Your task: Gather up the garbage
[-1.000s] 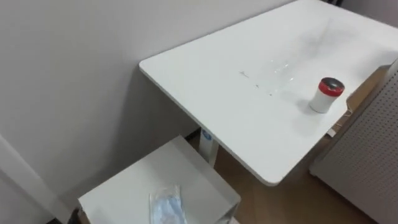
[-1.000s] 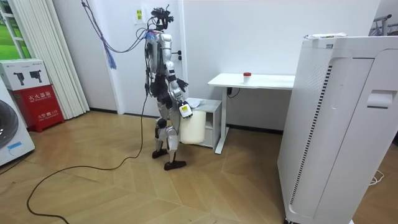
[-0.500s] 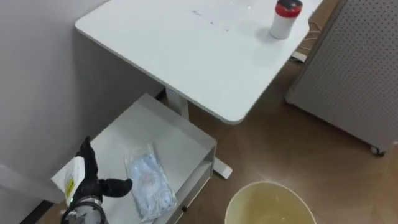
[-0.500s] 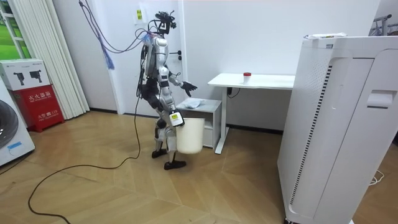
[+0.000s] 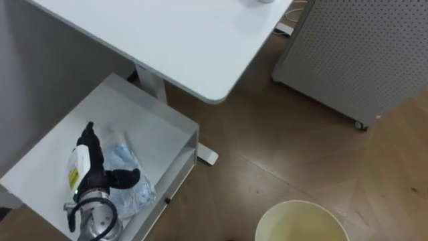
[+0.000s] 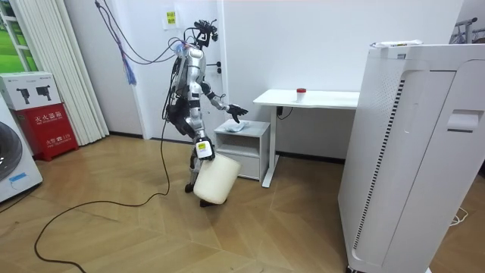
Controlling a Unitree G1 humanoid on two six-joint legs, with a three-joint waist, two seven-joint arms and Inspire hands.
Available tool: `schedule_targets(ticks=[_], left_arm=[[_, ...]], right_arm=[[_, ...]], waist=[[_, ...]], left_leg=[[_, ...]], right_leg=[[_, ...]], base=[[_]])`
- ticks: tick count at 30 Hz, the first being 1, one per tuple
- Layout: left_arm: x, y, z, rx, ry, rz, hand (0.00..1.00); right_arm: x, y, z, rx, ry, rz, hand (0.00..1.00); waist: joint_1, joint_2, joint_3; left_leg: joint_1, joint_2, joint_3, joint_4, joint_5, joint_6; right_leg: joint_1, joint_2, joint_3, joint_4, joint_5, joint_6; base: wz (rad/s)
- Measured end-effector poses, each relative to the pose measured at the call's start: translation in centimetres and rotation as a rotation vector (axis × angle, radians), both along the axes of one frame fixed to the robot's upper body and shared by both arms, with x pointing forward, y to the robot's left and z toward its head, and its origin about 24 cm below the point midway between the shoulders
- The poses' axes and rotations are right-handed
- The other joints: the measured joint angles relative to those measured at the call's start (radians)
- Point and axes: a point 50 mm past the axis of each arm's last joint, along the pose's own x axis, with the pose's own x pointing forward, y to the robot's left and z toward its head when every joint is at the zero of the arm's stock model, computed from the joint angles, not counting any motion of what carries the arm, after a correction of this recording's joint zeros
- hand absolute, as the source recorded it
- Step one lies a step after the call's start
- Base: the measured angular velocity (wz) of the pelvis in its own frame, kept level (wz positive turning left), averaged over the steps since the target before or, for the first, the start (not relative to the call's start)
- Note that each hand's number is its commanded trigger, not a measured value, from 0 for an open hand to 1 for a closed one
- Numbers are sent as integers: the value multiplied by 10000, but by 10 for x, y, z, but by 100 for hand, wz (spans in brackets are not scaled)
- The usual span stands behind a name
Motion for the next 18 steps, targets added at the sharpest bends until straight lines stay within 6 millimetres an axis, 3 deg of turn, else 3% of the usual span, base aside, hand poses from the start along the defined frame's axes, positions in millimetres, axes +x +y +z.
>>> schedule_targets(ticks=[7,18], left_arm=[[0,-5,-5,-232,316,-23,0],[-15,9,-25,117,1468,394,0]], right_arm=[[6,3,2,-281,-99,195,100],[5,6,0,-438,87,407,100]], waist=[[-130,-44,25],[-283,-91,52]], left_leg=[[-576,18,-10,190,-11,-16],[-672,20,-33,212,-12,-17]], right_leg=[[-603,-17,1,263,-46,-54],[-687,-16,-8,268,-47,-56]], base=[[0],[0]])
